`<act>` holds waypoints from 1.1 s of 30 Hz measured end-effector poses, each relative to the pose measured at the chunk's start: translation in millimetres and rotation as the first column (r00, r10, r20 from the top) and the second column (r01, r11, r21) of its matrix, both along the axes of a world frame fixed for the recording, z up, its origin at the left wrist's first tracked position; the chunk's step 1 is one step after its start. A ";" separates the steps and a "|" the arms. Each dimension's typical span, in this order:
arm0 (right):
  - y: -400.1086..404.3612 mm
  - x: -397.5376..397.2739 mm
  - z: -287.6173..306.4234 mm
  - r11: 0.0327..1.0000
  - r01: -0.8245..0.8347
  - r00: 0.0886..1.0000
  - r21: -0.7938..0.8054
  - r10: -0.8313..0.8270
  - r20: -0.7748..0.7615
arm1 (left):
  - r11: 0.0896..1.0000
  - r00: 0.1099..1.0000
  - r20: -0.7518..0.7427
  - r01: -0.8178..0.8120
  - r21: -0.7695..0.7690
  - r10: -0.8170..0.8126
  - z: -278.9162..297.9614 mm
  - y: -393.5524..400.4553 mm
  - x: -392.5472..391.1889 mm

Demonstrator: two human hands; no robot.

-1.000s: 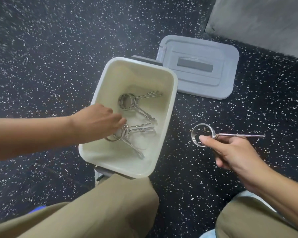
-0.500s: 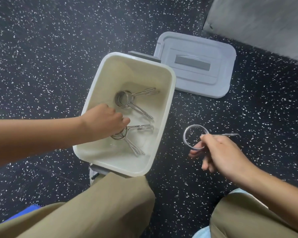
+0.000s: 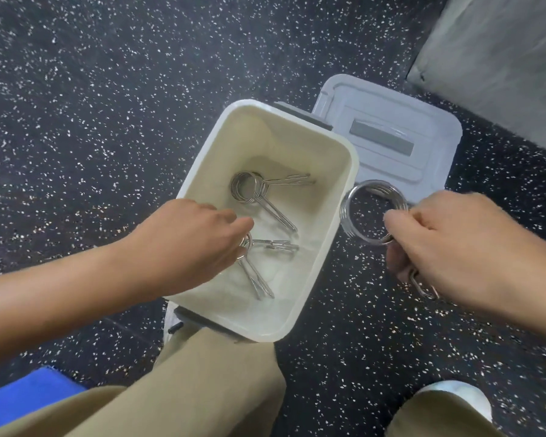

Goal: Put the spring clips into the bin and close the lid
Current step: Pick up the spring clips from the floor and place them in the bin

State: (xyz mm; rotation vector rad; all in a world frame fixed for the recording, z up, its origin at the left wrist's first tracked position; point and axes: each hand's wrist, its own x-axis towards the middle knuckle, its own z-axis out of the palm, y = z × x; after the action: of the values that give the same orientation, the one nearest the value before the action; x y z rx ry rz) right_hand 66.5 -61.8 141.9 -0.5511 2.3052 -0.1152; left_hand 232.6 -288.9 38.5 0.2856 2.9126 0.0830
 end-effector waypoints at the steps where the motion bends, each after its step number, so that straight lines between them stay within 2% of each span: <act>1: -10.8 -0.7 6.1 0.999 -0.054 0.998 -0.006 0.054 -0.019 | 0.999 0.999 -0.012 -0.035 0.015 0.036 4.8 0.7 1.5; 7: -85.1 0.5 8.5 0.960 -0.277 0.960 -0.051 0.274 -0.056 | 0.985 0.987 -0.058 -0.142 0.096 0.148 15.3 5.0 9.1; 11: -120.4 7.5 -19.5 0.859 -0.511 0.844 0.007 0.504 -0.184 | 0.977 0.981 -0.054 -0.181 0.110 0.187 15.3 5.1 13.6; 13: -133.3 9.9 -46.4 0.819 -0.573 0.791 0.034 0.563 -0.240 | 0.976 0.979 -0.057 -0.186 0.117 0.193 16.5 3.3 16.5; 16: -148.4 12.3 -85.6 0.851 -0.519 0.819 0.077 0.521 -0.239 | 0.974 0.979 -0.058 -0.185 0.128 0.194 18.4 2.1 21.5; 21: -168.4 17.3 -131.4 0.937 -0.347 0.918 0.039 0.348 -0.188 | 0.967 0.976 -0.052 -0.201 0.154 0.211 17.3 3.5 26.3; 24: -172.0 20.8 -151.6 0.952 -0.305 0.930 0.041 0.306 -0.204 | 0.968 0.976 -0.029 -0.210 0.138 0.216 14.2 7.7 27.4; 33: -164.6 20.3 -149.7 0.966 -0.258 0.941 -0.035 0.243 -0.234 | 0.964 0.974 -0.013 -0.223 0.141 0.228 14.9 6.1 23.5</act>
State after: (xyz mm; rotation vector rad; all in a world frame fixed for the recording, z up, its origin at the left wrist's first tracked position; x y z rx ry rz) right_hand 86.8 -226.4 -7.8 -0.9293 2.4342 -0.0036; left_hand 256.0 -282.8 53.4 -0.0257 2.9612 0.3211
